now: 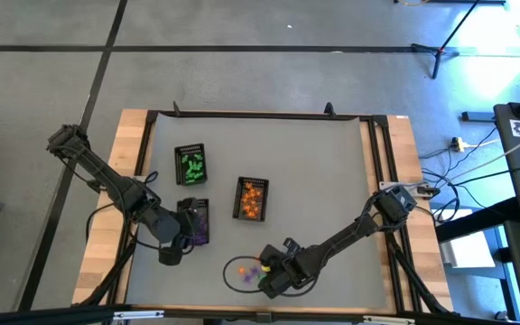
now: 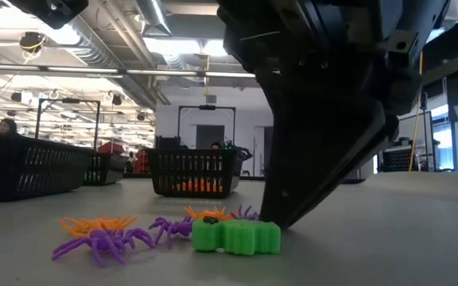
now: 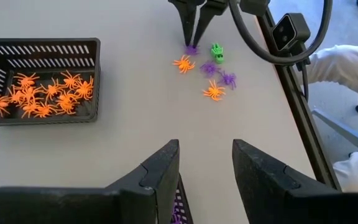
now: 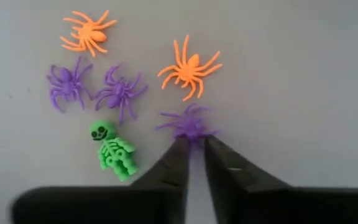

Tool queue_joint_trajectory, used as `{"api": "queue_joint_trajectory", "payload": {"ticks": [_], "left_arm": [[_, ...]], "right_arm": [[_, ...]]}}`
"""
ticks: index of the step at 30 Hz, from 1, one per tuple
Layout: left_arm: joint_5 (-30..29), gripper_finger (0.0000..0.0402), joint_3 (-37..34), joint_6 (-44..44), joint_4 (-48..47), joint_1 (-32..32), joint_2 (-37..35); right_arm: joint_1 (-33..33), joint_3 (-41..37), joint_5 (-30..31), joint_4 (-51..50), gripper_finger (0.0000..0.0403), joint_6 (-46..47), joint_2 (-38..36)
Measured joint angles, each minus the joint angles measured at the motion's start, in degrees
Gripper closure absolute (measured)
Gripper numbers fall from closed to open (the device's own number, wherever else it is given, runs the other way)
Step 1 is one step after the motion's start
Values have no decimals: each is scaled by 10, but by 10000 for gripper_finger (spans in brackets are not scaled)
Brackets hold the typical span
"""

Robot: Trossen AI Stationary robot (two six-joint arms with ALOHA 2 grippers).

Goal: Sort Halloween decoration
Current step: Put the purple spider toy into the bottom left black basket

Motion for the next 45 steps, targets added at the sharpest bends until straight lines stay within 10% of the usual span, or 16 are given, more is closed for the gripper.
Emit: {"api": "queue_joint_trajectory", "payload": {"ticks": [21,33,45], "left_arm": [[0,262,0,0,0,0,0],[-2,262,0,4,0,0,0],[-187,262,-1,23,-85,-1,-85]], "right_arm": [[-5,-1,54,7,401,-33,-23],[-61,37,130,144,402,-218,-28],[-155,39,51,385,402,-385,7]]}}
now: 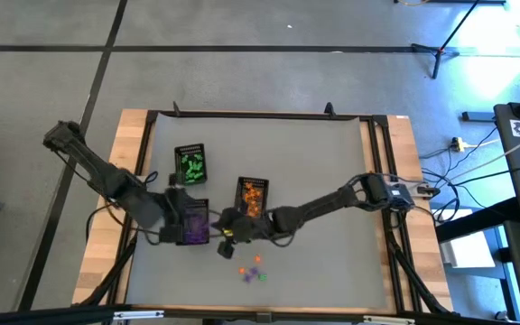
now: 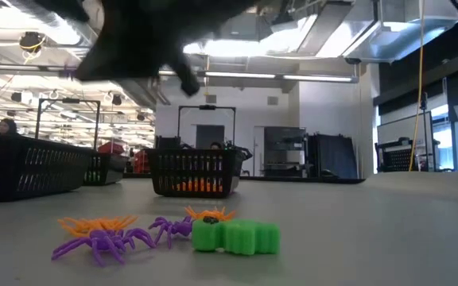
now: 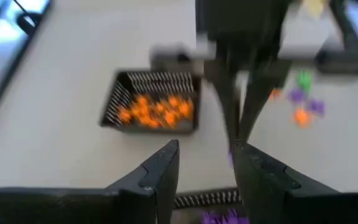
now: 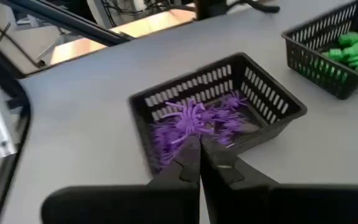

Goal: Sort Halloween decoration
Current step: Put the purple spider toy into the bottom left black basket, then put the orange spider toy into the bottom right black basket

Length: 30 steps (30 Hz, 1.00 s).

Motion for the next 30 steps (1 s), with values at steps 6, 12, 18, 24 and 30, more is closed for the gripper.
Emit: {"api": "queue_joint_trajectory", "payload": {"ticks": [6,12,18,24,30], "left_arm": [[-39,262,-58,-23,27,-21,-131],[-34,262,-159,-28,103,-35,-205],[-52,262,-215,-24,153,-34,-230],[-69,262,-221,-24,172,-34,-231],[-43,262,-221,-25,201,-34,-229]], "right_arm": [[-27,0,-56,72,402,-1,42],[-41,0,-89,143,401,-14,59],[-41,0,-95,147,329,-47,59],[-43,0,-91,103,218,-60,52],[-24,1,-86,-61,193,-72,-29]]}}
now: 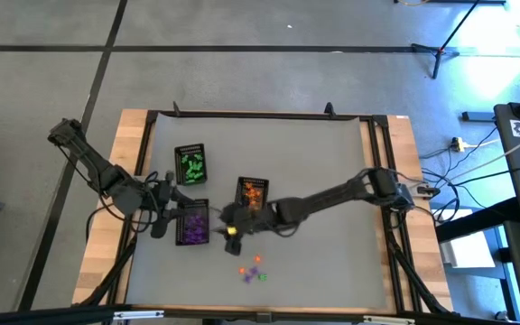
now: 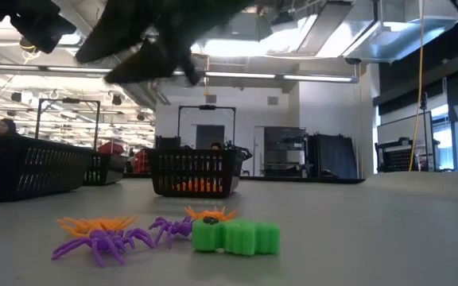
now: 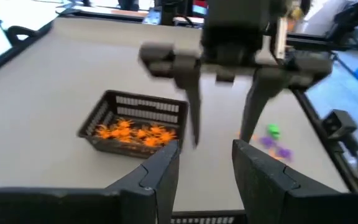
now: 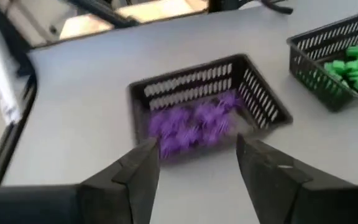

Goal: Sort Halloween decoration
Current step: Put the orange spider toy into the bottom right black basket

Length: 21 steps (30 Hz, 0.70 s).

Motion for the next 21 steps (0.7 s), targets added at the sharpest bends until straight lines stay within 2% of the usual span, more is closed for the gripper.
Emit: {"api": "queue_joint_trajectory", "payload": {"ticks": [7,13,17,19,21], "left_arm": [[9,262,0,0,43,0,43],[3,262,0,2,62,0,97],[-2,262,0,2,83,1,123],[-2,262,0,0,92,0,136],[-2,262,0,-9,103,0,148]], "right_arm": [[83,-1,34,-148,226,52,-30],[157,-1,144,-245,248,186,-14],[179,-2,217,-270,252,274,2],[176,-1,219,-275,253,309,13],[167,-1,195,-285,253,334,26]]}}
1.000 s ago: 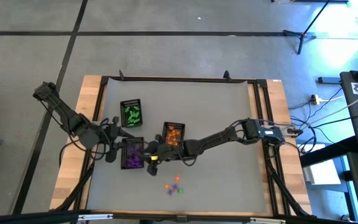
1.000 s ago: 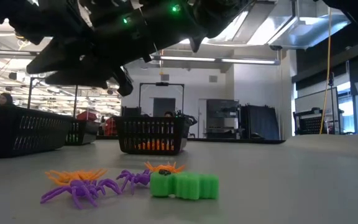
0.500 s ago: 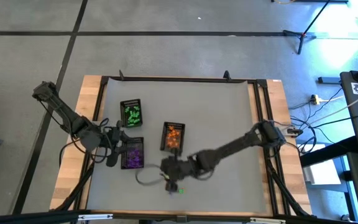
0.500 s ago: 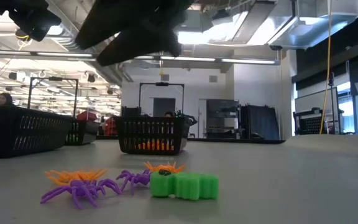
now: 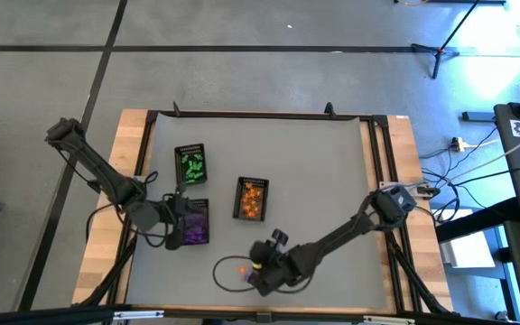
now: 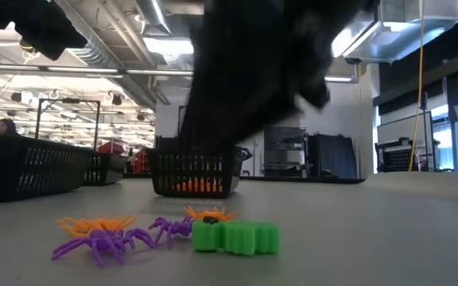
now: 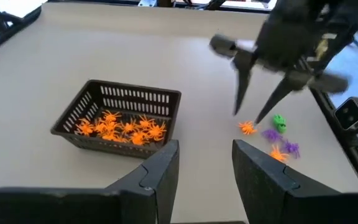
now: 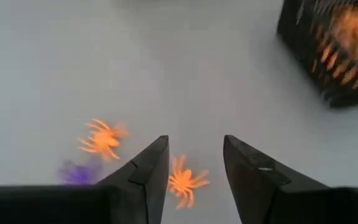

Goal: Sort Halloween decoration
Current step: Put the orange spider toy into the bottom right black basket

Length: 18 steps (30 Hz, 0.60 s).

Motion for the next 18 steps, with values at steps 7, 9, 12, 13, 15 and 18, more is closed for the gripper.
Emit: {"api": "queue_joint_trajectory", "payload": {"ticks": [7,9,12,13,15,18], "left_arm": [[0,262,0,-39,39,0,43],[3,262,0,-39,56,0,51],[10,262,0,-40,70,-1,65],[10,262,0,-40,74,-1,70],[9,262,0,-40,79,-1,80],[7,262,0,-40,83,-1,95]], "right_arm": [[-11,0,-65,-2,253,53,27],[-9,-5,-68,-3,253,67,29],[-8,-11,-71,-6,253,87,28],[-6,-11,-74,-8,253,92,28],[-6,-11,-76,-10,253,97,27],[-6,-11,-84,-12,254,97,27]]}}
